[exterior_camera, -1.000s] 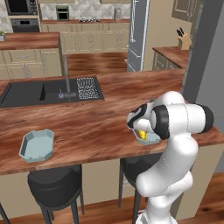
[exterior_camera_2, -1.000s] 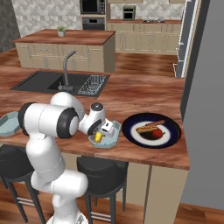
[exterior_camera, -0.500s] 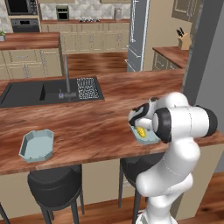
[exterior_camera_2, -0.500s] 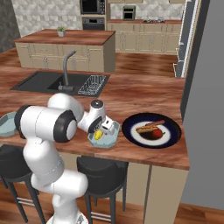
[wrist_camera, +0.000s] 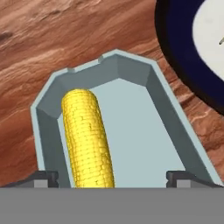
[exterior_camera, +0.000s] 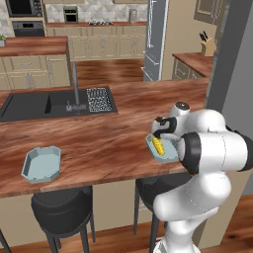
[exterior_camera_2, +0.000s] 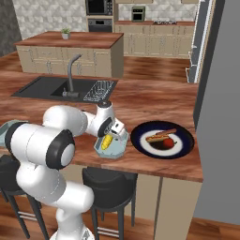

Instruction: Place one cooked food and one vegetable from the large plate to each tupperware container.

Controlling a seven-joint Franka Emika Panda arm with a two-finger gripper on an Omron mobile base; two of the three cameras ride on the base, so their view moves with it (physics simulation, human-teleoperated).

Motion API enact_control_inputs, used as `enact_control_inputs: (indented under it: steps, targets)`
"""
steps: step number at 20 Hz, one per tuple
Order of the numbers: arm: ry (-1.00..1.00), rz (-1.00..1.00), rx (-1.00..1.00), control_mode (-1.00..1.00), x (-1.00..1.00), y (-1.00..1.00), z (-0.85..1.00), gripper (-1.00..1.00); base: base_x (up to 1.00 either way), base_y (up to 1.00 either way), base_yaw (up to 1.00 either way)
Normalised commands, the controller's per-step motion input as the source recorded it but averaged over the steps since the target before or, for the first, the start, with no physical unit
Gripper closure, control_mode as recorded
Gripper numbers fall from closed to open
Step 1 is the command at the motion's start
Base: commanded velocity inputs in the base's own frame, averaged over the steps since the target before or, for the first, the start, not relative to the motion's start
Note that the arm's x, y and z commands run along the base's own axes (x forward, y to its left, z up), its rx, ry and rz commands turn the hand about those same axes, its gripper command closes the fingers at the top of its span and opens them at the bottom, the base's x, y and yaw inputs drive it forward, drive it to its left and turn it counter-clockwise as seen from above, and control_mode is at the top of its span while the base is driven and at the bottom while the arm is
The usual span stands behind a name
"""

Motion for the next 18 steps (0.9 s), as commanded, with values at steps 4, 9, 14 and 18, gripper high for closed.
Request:
enact_control_inputs:
  steps: [4,9,14,18]
  targets:
    - [0.11,-0.24,-0.09,-1.0,0.11,-0.58,0.18,-1.0,0.0,0.0,0.0]
    - [0.1,-0.22,-0.01,-1.0,0.22,-0.83,0.0,-1.0,0.0,0.0,0.0]
    - [0.03,-0.12,0.03,-1.0,0.24,-0.87,0.0,-1.0,0.0,0.0,0.0]
    - [0.0,-0.06,0.03,-1.0,0.2,-0.7,-0.03,-1.0,0.0,0.0,0.0]
